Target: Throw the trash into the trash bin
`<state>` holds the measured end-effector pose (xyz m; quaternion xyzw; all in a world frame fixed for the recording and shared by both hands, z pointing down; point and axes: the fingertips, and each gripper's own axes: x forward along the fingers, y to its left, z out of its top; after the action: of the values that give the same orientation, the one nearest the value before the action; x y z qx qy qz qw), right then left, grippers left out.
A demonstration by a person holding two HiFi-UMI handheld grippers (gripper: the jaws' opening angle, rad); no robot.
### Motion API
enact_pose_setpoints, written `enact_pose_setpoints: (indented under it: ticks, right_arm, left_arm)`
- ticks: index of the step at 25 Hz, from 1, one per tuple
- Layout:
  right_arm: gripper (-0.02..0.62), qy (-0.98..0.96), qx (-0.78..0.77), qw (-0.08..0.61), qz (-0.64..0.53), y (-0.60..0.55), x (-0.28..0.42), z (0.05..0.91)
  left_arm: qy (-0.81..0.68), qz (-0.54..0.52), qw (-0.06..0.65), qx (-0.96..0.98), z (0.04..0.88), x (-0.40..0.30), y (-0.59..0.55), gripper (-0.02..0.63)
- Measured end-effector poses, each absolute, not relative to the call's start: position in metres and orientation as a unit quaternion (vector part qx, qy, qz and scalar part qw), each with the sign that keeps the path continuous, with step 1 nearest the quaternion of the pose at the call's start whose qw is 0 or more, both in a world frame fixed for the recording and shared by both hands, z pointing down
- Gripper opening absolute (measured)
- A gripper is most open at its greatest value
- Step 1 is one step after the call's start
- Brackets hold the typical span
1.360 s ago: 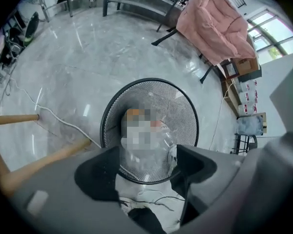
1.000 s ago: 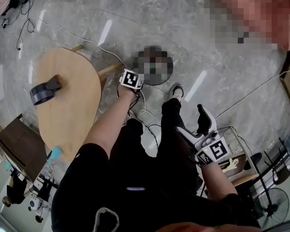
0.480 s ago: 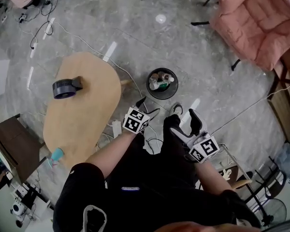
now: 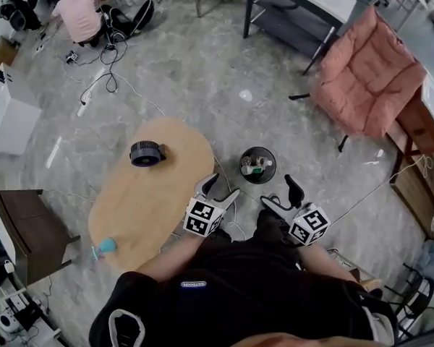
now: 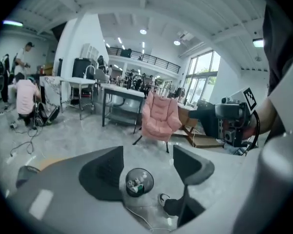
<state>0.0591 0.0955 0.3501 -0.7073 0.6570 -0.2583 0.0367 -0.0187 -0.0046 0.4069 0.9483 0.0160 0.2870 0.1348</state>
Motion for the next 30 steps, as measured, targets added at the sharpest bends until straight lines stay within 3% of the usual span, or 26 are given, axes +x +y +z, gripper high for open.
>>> enact_pose_setpoints:
  ticks: [6,12,14,20,23,25,30]
  right_arm:
    - [0.462,0.711,-0.669,0.025,-0.215,0.053,0.006,0.264]
    - [0.355,0.766,-0.628,0.054,-0.127,0.013,-0.054,0.176]
    - [0.325,0.787,-0.603,0.065,-0.108,-0.001,-0.076,0.153]
    - [0.239,0.854,-0.509,0.072,-0.074,-0.019,-0.118,0.126]
    - [0.147,0.875,-0.474,0.075,-0.073,-0.024,-0.115,0.119]
    - [0.044,0.883,-0.458,0.080,-0.066,-0.022,-0.109,0.113]
    - [0.031,0.911,-0.401,0.069,-0.058,-0.016,-0.121,0.103]
  left_arm:
    - [-0.051,0.205,0.046,0.976,0.289,-0.078,-0.033,0.236]
    - [-0.161,0.148,0.004,0.976,0.208,-0.178,-0.070,0.038]
    - [-0.195,0.143,-0.002,0.970,0.191,-0.206,-0.079,0.010]
    - [-0.270,0.141,-0.028,0.952,0.158,-0.243,-0.081,0.000]
    - [-0.306,0.125,-0.013,0.944,0.146,-0.242,-0.076,0.000]
    - [-0.329,0.133,-0.011,0.935,0.144,-0.242,-0.070,0.000]
    - [-0.370,0.167,-0.024,0.914,0.139,-0.246,-0.061,0.000]
